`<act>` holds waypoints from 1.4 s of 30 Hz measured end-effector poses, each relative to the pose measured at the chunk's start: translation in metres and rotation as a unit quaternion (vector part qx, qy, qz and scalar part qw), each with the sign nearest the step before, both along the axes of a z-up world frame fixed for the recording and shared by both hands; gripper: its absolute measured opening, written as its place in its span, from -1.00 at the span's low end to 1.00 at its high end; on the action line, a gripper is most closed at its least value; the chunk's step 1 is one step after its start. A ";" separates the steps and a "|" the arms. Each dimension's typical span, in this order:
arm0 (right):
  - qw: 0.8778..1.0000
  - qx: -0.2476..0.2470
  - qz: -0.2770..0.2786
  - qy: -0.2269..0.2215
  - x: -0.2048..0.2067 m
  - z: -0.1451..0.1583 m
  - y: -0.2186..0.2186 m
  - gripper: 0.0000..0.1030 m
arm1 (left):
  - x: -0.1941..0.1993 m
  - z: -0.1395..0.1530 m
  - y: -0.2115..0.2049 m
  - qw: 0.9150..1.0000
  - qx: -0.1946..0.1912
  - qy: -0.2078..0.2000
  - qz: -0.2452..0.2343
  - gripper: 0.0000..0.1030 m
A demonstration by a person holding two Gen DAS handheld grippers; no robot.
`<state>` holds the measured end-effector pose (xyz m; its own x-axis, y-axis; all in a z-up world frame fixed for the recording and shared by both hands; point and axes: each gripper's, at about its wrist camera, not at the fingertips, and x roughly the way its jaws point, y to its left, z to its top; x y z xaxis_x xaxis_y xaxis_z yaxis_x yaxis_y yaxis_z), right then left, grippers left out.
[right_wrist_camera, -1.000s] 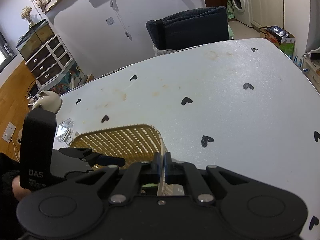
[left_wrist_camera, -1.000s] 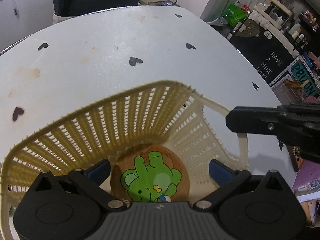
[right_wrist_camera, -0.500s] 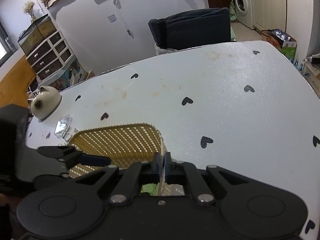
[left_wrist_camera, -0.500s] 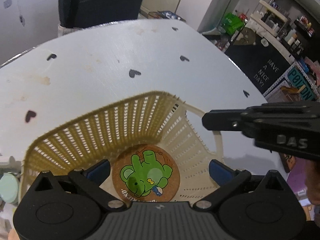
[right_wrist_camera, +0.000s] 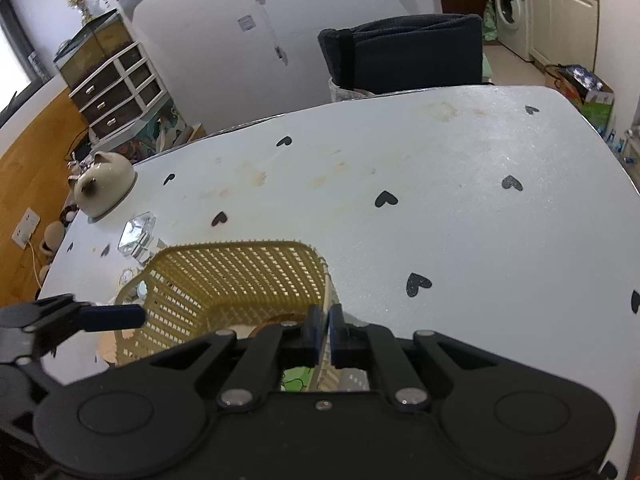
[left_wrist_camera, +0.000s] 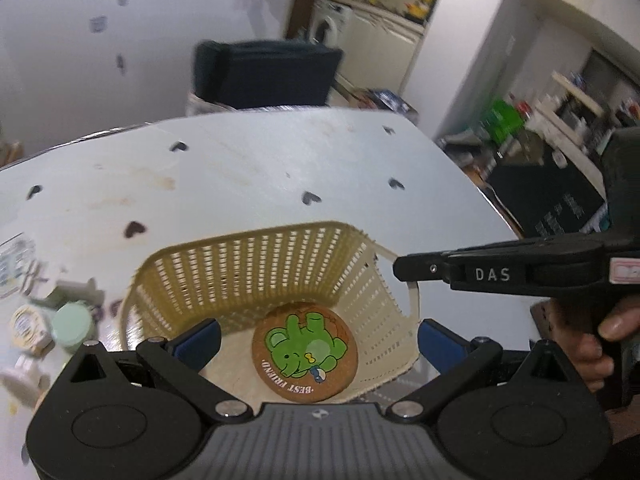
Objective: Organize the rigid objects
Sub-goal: 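Carry the coaster with the left tool and drop it into the basket, then move the left tool to the clear plastic box and grasp it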
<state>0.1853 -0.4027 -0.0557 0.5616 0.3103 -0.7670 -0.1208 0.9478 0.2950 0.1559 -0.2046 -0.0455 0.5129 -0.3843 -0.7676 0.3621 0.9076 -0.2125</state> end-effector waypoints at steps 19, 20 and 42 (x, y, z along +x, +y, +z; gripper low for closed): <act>1.000 -0.013 0.001 -0.005 -0.002 0.000 0.004 -0.90 | -0.026 0.014 0.111 0.970 0.017 -0.078 0.230 1.00; 1.000 -0.013 -0.002 -0.005 -0.002 0.000 0.005 -0.90 | -0.023 0.013 0.119 0.968 0.017 -0.076 0.238 1.00; 0.998 -0.049 -0.033 -0.002 -0.001 0.002 0.019 -0.91 | 0.133 -0.036 0.210 0.945 0.085 -0.015 0.316 1.00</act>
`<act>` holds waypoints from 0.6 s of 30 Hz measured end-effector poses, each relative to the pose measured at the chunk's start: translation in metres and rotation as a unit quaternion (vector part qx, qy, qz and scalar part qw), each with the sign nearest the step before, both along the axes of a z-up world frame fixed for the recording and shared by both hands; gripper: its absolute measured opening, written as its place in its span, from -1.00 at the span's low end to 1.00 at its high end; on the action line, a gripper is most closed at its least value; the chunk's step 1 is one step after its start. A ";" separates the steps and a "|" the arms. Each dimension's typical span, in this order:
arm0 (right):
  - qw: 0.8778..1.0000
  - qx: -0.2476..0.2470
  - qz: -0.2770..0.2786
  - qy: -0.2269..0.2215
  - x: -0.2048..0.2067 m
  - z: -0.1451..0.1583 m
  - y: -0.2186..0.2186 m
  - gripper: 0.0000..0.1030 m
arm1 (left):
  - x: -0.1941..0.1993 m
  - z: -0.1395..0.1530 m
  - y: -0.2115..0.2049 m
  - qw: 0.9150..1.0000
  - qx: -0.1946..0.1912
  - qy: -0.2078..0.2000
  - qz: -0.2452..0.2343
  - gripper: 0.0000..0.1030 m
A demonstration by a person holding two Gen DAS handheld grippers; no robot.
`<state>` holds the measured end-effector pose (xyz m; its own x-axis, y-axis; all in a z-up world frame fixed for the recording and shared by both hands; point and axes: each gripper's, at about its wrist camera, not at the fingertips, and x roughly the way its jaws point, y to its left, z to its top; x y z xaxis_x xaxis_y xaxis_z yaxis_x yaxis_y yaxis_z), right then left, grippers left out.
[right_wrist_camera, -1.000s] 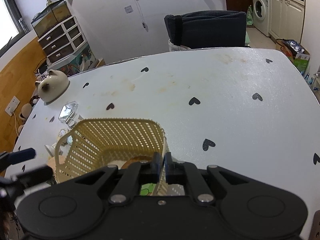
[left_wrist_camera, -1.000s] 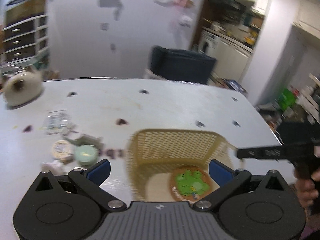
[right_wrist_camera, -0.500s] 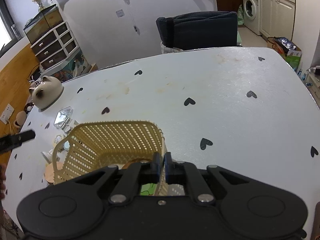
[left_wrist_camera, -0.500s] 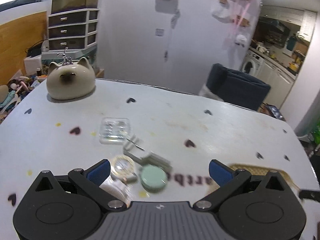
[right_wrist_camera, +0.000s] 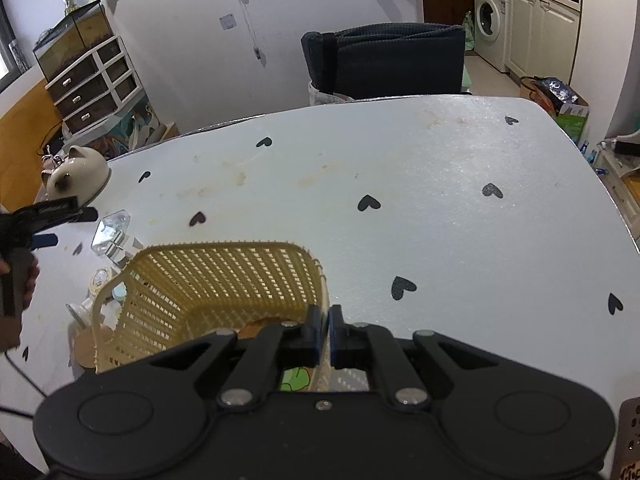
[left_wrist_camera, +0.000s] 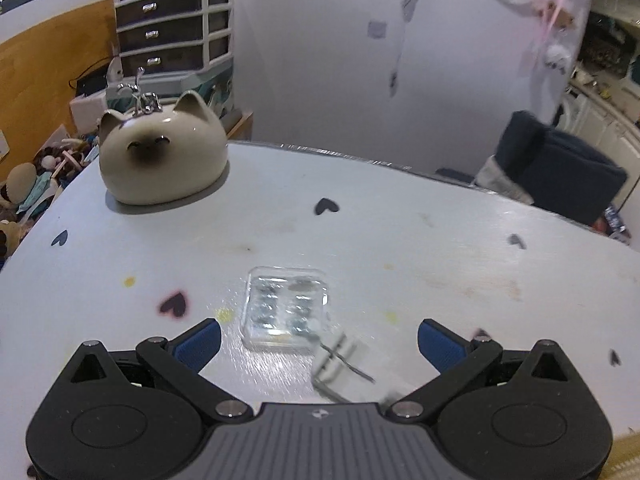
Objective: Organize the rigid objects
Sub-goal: 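Move the left tool to the clear plastic box and grasp it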
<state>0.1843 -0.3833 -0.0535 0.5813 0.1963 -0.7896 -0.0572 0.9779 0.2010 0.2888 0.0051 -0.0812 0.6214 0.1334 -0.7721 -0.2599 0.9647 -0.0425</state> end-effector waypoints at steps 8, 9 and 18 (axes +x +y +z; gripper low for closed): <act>1.000 -0.001 -0.005 0.005 0.002 0.001 0.001 -0.91 | 0.044 -0.039 0.023 0.999 -0.005 0.036 0.031 0.99; 1.000 -0.002 -0.004 0.007 0.002 0.001 0.001 -0.91 | 0.048 -0.042 0.025 0.999 -0.003 0.041 0.036 0.98; 1.000 0.000 -0.004 0.016 0.006 0.002 0.001 -0.91 | 0.067 -0.063 0.036 0.996 0.002 0.068 0.064 0.79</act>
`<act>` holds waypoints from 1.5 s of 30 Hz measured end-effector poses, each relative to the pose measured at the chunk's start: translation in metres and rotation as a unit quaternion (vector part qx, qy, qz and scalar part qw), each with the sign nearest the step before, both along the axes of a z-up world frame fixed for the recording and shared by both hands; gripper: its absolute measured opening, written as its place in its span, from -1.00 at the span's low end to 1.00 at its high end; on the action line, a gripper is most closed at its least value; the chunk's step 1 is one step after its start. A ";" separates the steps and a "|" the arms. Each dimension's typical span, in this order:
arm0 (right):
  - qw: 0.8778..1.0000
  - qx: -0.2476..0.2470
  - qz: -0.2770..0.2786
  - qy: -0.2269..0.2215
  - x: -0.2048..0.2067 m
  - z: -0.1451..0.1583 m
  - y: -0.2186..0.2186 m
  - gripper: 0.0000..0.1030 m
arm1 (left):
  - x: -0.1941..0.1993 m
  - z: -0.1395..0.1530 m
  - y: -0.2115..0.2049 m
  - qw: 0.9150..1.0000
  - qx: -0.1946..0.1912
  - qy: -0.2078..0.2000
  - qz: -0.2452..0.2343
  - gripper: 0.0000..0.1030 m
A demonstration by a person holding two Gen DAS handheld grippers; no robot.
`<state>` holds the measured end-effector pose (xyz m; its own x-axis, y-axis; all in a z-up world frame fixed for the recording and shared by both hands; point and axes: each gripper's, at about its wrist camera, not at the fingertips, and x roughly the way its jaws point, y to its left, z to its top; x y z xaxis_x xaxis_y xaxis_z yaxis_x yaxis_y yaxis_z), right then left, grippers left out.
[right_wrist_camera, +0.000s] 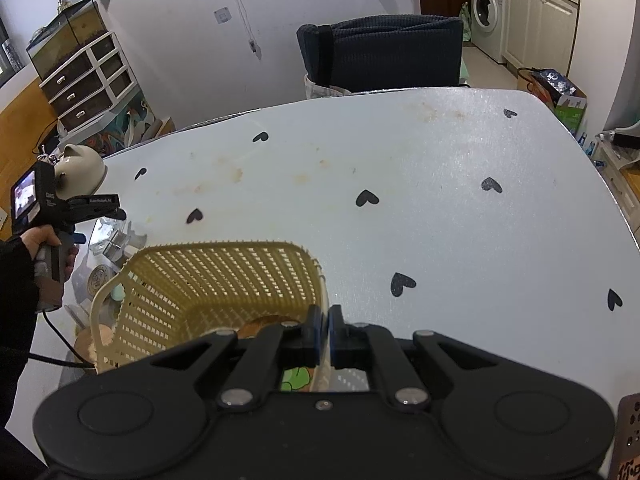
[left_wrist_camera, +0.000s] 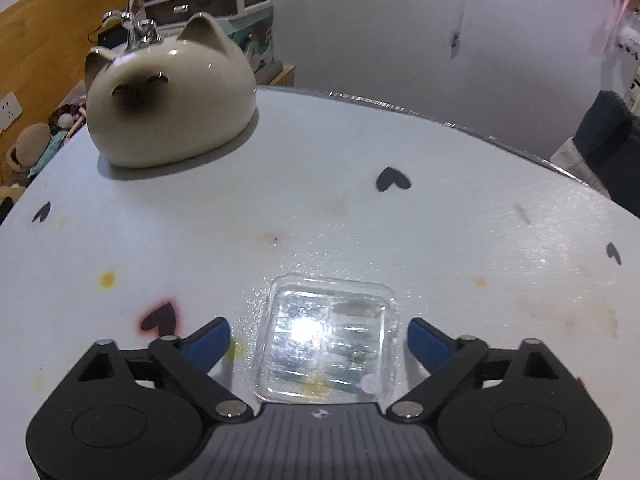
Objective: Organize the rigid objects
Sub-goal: 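Move the left tool to the clear plastic box and grasp it, then carry the plastic box with the left tool and release it into the basket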
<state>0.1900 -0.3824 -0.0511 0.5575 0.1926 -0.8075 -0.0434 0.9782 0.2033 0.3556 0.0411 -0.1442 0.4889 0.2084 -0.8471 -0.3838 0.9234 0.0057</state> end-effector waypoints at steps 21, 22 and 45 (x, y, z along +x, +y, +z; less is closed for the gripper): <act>1.000 0.000 -0.006 0.001 -0.002 0.000 0.000 -0.92 | -0.017 0.018 -0.015 0.998 -0.004 -0.039 -0.048 0.46; 1.000 0.000 -0.006 0.000 -0.002 0.000 0.000 -0.92 | -0.020 0.023 -0.016 0.998 -0.004 -0.045 -0.049 0.46; 1.000 -0.006 -0.005 -0.005 -0.007 0.000 0.002 -0.92 | -0.121 0.107 -0.102 0.974 -0.124 -0.092 -0.167 0.46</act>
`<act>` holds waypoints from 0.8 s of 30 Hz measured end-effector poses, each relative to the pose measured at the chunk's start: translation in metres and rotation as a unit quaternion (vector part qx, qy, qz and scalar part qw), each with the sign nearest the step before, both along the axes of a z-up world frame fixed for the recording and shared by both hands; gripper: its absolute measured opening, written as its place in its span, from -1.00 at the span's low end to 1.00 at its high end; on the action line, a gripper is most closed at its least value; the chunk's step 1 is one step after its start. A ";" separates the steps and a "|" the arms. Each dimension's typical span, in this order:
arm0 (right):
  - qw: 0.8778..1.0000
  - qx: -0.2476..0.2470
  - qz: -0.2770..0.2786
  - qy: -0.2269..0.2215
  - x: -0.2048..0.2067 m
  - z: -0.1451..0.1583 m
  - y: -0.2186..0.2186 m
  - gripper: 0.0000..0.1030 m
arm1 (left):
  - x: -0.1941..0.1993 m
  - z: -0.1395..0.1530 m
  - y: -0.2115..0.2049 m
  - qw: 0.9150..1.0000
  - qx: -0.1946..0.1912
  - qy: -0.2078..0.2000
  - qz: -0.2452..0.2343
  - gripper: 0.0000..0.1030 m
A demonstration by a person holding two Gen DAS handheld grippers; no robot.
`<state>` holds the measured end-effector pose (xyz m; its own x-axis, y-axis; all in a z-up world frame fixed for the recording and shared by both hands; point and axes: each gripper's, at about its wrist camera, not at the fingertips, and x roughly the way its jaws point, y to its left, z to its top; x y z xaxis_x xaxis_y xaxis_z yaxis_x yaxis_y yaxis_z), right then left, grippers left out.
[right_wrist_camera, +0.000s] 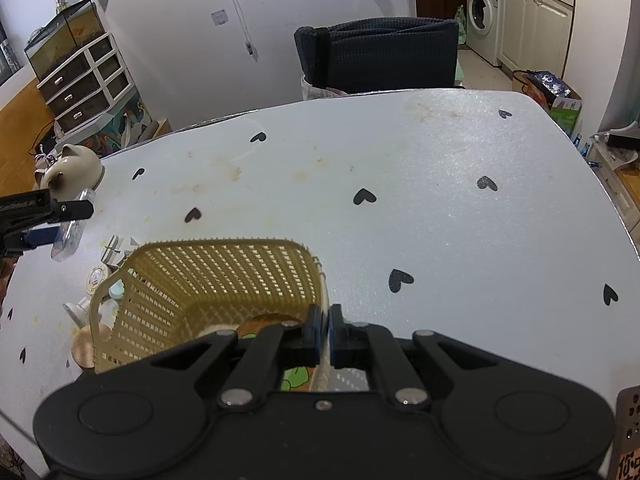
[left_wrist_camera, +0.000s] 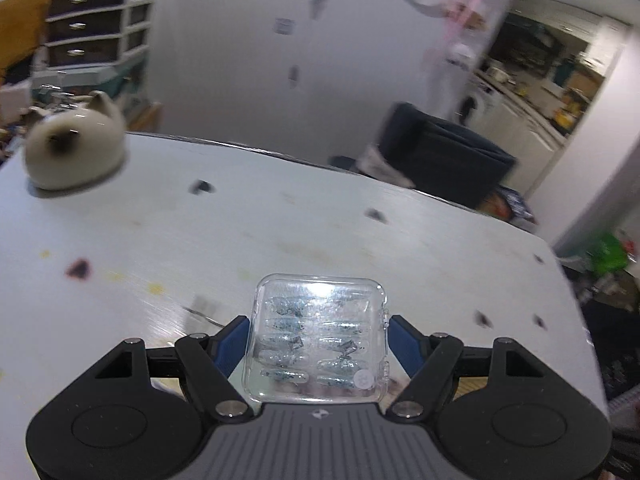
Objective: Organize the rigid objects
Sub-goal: 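Carry the plastic box with the left tool and release it into the basket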
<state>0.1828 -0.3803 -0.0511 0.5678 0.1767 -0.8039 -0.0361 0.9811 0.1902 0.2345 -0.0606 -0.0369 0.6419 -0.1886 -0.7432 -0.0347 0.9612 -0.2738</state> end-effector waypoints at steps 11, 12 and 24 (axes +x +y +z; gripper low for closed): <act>1.000 0.017 -0.006 -0.001 -0.001 -0.001 -0.004 -0.92 | -0.034 -0.008 -0.085 0.992 -0.053 0.027 -0.113 0.46; 1.000 0.019 -0.007 0.000 -0.001 -0.002 -0.005 -0.92 | -0.036 -0.011 -0.090 0.991 -0.057 0.029 -0.120 0.46; 0.997 0.072 -0.030 0.012 0.001 -0.006 -0.019 -0.92 | -0.040 -0.052 -0.124 0.986 -0.071 0.062 -0.134 0.46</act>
<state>0.1840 -0.3991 -0.0573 0.5622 0.2576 -0.7859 0.0276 0.9439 0.3291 0.1943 -0.1849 -0.0893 0.4606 -0.4469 -0.7669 0.1739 0.8927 -0.4157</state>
